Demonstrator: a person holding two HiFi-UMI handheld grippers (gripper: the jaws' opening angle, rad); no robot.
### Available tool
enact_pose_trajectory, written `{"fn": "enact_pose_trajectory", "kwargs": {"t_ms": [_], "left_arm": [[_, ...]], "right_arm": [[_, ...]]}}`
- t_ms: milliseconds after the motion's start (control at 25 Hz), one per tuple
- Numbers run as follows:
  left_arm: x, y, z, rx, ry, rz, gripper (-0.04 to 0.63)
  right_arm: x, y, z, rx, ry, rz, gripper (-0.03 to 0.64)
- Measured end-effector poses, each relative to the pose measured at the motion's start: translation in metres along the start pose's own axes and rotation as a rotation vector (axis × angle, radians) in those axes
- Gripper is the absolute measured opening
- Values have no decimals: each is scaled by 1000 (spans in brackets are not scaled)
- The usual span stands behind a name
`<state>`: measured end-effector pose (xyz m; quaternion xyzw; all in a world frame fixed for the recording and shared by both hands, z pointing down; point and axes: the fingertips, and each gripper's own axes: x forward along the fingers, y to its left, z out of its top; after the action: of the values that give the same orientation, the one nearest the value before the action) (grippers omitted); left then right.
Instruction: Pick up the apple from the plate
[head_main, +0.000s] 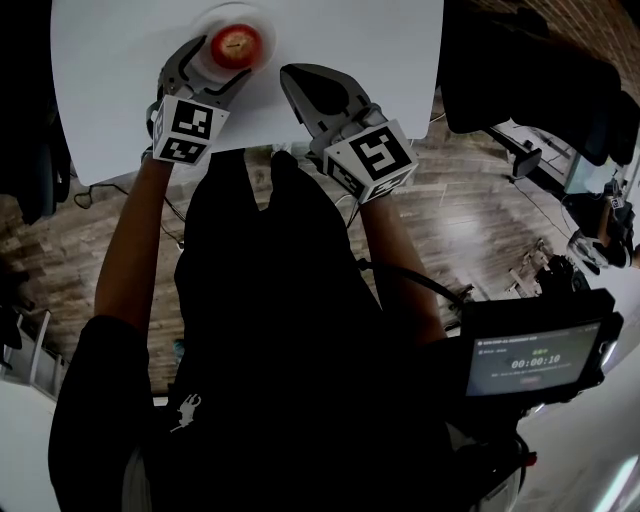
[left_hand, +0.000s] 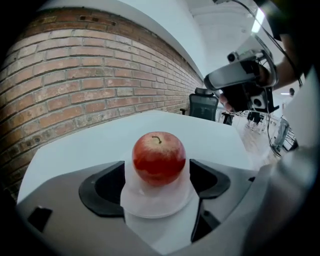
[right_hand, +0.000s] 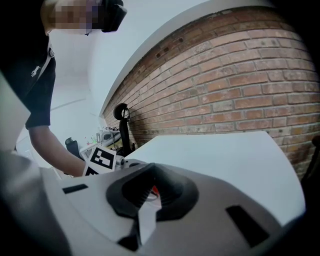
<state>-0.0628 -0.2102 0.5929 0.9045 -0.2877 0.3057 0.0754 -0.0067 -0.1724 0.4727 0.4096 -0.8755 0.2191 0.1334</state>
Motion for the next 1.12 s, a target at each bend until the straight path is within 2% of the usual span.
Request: {"fn": "enact_pose_trajectory", "kwargs": {"t_ms": [200, 1120], "left_arm": [[5, 0, -2, 10, 3, -7, 410], [24, -5, 14, 46, 6, -20, 408]], "right_arm": [[-2, -2, -3, 12, 8, -11, 5], [-11, -13, -3, 23, 9, -28, 5]]}}
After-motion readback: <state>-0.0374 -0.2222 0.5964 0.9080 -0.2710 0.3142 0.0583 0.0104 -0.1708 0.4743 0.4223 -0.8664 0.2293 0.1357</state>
